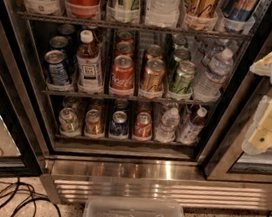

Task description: Pick orange can from middle shelf of fridge

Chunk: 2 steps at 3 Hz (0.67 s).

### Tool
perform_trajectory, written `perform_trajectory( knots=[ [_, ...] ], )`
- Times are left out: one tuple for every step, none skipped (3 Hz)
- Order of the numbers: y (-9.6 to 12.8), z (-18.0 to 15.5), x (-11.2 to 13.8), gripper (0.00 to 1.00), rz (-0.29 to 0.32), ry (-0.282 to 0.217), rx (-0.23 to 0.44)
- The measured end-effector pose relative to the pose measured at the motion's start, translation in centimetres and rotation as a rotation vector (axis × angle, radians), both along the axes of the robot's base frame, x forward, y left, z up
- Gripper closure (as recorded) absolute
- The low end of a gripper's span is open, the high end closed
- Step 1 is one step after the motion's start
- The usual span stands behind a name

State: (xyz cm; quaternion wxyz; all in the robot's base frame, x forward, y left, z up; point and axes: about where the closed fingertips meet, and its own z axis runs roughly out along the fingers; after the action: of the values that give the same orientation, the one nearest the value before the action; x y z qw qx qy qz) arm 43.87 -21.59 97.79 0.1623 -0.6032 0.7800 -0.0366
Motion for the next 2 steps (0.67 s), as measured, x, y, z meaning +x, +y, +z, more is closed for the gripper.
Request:
perform_trajectory(
  knots=[
    [0.0, 0.0, 0.0, 0.0, 0.0, 0.0, 0.0],
    [0.89, -0.57, 0.75, 0.0, -0.003, -0.023, 0.045]
  ],
)
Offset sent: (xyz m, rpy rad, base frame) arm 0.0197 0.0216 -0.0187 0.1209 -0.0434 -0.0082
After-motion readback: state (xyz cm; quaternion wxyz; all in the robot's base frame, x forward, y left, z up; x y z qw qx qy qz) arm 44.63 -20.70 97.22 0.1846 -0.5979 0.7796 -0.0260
